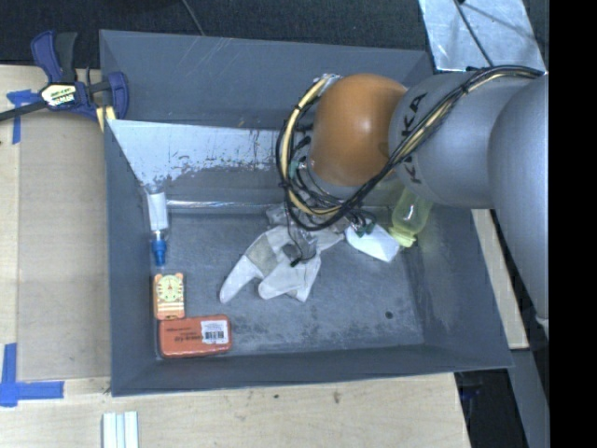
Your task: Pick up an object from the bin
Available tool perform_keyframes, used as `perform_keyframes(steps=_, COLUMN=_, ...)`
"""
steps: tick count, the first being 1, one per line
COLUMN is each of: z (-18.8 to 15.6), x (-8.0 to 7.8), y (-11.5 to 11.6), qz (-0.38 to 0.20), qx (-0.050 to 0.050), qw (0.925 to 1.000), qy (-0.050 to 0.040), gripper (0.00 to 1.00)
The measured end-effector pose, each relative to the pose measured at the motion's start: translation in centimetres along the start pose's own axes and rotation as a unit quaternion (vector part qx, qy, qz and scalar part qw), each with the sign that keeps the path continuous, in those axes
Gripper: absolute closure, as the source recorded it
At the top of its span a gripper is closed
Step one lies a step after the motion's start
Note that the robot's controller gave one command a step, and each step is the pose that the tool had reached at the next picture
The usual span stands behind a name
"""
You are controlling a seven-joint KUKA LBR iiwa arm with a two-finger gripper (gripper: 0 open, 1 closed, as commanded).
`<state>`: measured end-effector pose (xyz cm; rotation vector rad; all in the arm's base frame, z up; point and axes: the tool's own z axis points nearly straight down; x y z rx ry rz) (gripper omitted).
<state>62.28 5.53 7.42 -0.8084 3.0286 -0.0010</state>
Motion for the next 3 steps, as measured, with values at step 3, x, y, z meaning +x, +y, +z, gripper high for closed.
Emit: perform_keyframes(steps=3, z=-1.5, x=0.0, y=0.0, qz=0.001, qx=0.000, qw=1.0000, qy=0.0006, gripper=1.00)
